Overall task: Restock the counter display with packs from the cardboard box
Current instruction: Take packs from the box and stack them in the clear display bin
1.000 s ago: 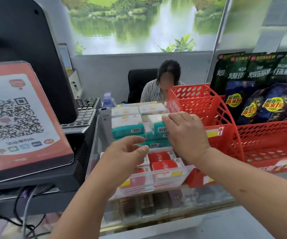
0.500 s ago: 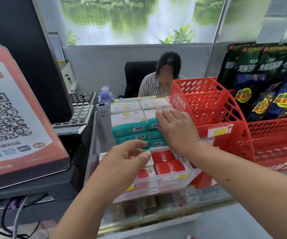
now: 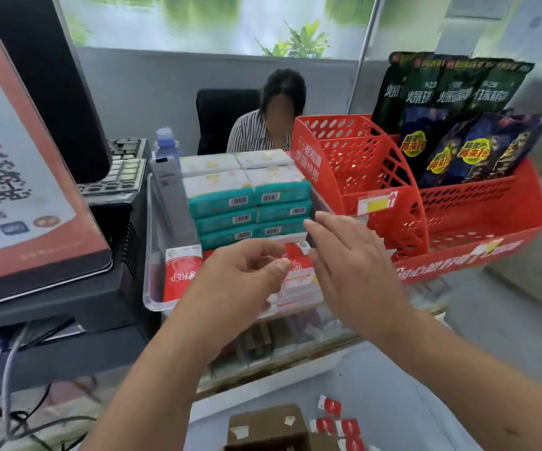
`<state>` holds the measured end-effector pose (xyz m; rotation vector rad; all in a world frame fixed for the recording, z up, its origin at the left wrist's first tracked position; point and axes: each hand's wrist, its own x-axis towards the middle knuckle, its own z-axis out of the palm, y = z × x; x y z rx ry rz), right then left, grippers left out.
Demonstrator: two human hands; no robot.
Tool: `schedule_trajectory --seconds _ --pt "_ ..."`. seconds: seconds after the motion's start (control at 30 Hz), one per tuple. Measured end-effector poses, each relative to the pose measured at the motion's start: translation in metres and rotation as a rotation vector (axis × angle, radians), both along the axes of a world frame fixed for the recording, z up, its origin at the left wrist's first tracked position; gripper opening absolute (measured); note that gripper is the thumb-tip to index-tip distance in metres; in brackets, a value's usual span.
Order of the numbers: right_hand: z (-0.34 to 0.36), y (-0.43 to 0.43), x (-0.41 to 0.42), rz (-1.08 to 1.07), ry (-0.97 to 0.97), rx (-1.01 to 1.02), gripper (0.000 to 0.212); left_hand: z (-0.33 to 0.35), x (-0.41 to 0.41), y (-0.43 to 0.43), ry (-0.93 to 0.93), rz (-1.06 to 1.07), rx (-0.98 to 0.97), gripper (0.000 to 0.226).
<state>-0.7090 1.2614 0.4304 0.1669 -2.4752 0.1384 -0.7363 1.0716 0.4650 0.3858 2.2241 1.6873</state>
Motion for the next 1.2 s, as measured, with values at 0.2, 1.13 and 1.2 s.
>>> schedule_trajectory --seconds 0.2,1.13,1.2 --pt "-0.032 -0.009 0.05 0.096 -0.074 -0.027 0.038 -0.023 0.037 0.002 -0.064 0.013 -0.087 0.016" --pt "-0.527 -0.021 0.156 0.047 -1.025 -0.067 0.033 -0.506 0.12 -0.019 -0.589 0.027 -0.445 0.024" --pt "-0.57 -0.027 0.156 0.033 -1.093 -0.056 0.038 -0.542 0.125 -0.023 -0.587 0.0 -0.487 0.025"
